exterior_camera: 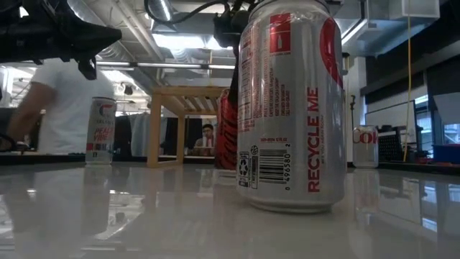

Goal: Place canned beverage on shelf
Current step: Put the top red and black soda can on the shelf

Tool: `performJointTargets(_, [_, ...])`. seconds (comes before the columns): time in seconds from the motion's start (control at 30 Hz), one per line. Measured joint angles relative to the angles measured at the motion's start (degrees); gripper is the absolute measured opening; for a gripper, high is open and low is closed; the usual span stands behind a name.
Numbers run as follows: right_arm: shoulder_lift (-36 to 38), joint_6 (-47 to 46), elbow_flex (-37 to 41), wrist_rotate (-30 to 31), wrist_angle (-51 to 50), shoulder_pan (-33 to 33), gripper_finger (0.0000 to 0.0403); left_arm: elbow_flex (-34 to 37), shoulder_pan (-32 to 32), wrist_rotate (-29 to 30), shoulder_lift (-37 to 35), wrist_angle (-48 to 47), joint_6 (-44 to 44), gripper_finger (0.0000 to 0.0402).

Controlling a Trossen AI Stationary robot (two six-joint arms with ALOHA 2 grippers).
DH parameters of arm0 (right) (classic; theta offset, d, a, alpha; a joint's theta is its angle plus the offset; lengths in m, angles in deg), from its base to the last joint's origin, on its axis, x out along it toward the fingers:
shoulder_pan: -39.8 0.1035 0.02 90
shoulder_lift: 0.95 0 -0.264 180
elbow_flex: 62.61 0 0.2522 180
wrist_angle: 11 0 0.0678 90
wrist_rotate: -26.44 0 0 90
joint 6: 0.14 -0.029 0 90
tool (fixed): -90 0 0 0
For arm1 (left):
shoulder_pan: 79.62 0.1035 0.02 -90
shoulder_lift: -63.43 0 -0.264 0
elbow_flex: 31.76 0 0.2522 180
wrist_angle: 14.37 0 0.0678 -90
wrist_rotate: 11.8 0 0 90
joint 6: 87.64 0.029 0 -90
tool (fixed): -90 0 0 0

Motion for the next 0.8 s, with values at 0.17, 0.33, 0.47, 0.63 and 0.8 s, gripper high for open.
performJointTargets(0.17, [2.04, 0.32, -2.74, 0.24, -2.59, -0.01, 0.0258, 0.0, 0.0, -0.03, 0.0, -0.04, 0.0, 0.0])
performJointTargets(0.33, [2.96, 2.9, -9.82, 0.2, -7.6, -0.03, 0.0258, 0.0, 0.0, -0.03, 0.0, -0.09, 0.0, 0.0])
performJointTargets(0.47, [3.37, 4.77, -18.29, 0.16, -11.87, -0.49, 0.0258, 0.0, -0.01, -0.04, 0.01, -0.31, 0.02, 0.0])
performJointTargets(0.63, [3.5, 6.23, -28.65, 0.2, -18.82, -1.98, 0.0258, 0.0, 0.0, -0.03, 0.02, -0.41, 0.02, 0.0])
performJointTargets(0.8, [3.55, 7.88, -35.43, 0.32, -27.23, -5.88, 0.0258, 0.0, 0.0, 0.78, 0.02, -0.48, 0.02, 0.0])
